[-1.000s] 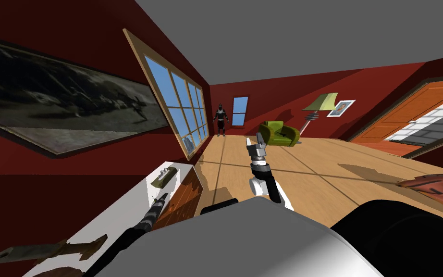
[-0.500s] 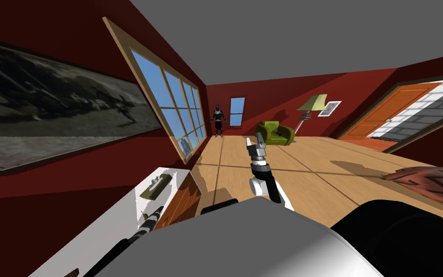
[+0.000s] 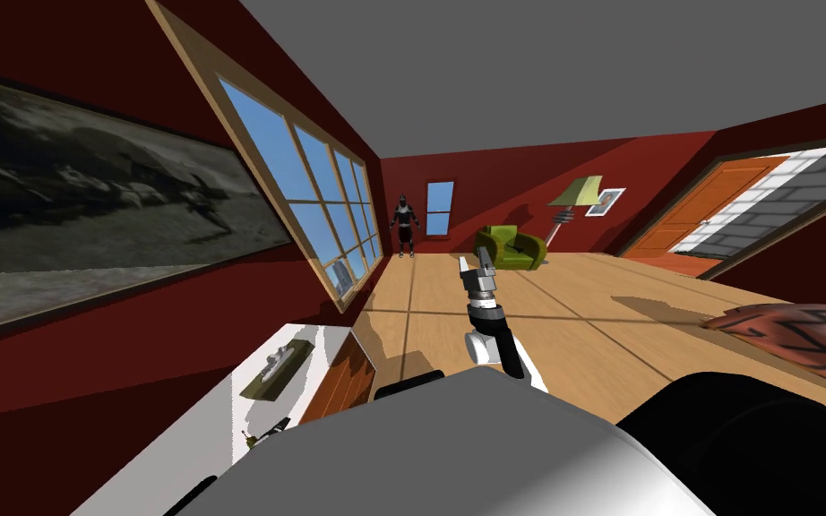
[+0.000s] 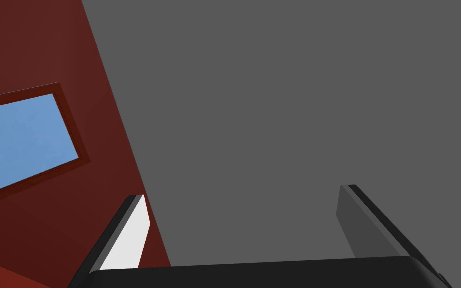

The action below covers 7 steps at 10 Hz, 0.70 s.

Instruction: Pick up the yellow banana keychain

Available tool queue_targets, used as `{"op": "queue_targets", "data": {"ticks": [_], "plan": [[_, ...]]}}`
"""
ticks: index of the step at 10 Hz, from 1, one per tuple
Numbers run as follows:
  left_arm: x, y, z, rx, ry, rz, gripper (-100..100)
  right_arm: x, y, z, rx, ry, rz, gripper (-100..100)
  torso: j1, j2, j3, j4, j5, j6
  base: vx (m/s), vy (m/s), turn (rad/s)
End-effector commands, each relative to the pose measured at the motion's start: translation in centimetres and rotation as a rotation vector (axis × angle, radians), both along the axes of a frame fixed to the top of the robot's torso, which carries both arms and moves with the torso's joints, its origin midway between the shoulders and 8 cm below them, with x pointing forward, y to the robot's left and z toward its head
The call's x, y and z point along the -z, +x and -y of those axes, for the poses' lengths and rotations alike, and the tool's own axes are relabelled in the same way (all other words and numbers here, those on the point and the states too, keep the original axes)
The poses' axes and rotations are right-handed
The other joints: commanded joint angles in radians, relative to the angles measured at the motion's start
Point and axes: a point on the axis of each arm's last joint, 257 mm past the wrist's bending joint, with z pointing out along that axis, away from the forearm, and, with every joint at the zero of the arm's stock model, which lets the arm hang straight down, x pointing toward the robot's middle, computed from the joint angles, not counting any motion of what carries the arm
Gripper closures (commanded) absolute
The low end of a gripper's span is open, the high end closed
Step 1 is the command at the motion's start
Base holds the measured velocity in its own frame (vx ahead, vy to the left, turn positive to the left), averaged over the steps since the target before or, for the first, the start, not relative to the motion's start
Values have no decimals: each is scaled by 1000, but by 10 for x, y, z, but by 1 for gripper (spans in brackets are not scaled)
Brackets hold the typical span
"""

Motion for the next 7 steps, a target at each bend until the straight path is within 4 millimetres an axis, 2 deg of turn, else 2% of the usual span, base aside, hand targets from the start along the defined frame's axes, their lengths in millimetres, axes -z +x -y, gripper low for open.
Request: {"op": "queue_targets", "data": {"ticks": [1, 2, 3, 5, 6, 7], "plan": [[7, -21, -4, 14, 23, -74, -100, 0, 0, 0, 0, 0, 0, 0, 0, 0, 0, 0, 0, 0, 157, 79, -50], [9, -33, -9, 24, 37, -112, -100, 0, 0, 0, 0, 0, 0, 0, 0, 0, 0, 0, 0, 0, 140, 47, -39], [12, -53, -18, 44, 63, -178, -100, 0, 0, 0, 0, 0, 0, 0, -2, 1, 0, 0, 0, 0, 144, 90, -39], [12, -80, -31, 79, 103, -266, -100, 0, 0, 0, 0, 0, 0, 0, 2, 0, 0, 0, 0, 0, 157, 112, -30], [12, -71, -27, 68, 91, -237, -100, 0, 0, 0, 0, 0, 0, 0, 2, 0, 0, 0, 1, 0, 64, 51, -8], [12, -73, -28, 71, 93, -244, 0, 0, 0, 0, 0, 0, 0, 0, -2, 4, 2, 1, 0, 0, 12, 10, -2]]}}
